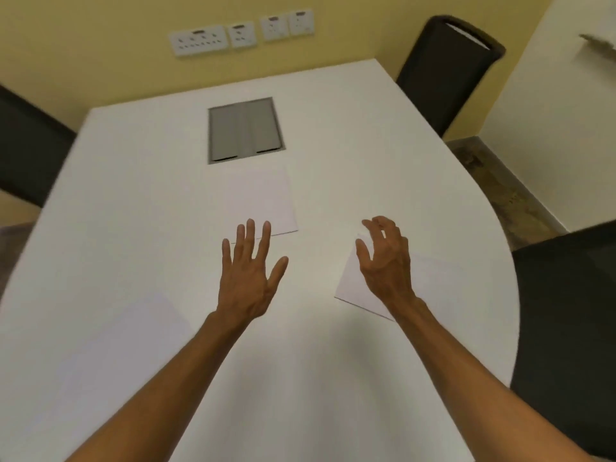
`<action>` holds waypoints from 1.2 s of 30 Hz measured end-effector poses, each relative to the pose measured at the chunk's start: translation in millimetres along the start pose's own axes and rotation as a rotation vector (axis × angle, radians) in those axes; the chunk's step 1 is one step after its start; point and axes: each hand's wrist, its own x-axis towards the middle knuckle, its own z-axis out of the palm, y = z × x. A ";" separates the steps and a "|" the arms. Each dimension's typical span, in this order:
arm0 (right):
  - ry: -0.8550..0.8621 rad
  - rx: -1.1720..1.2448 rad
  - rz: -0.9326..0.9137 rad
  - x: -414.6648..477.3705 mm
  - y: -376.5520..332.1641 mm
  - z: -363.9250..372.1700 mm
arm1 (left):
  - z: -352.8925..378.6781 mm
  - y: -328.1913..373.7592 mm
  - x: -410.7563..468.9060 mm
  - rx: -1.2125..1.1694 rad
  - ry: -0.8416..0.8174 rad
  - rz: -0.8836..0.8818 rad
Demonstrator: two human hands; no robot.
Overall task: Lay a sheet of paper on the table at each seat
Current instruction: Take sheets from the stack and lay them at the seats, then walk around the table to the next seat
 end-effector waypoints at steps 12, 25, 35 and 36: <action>-0.396 0.163 -0.423 -40.0 -224.0 68.1 | -102.5 -113.2 -130.1 0.146 0.277 -0.453; -0.611 0.244 -0.783 -168.3 -429.7 80.9 | -187.9 -214.1 -340.0 0.178 0.451 -0.929; -0.495 0.322 -0.974 -313.3 -563.2 67.2 | -241.2 -265.8 -524.2 0.187 0.573 -1.055; -0.490 0.324 -0.989 -326.0 -574.5 66.3 | -245.3 -269.4 -538.3 0.192 0.578 -1.061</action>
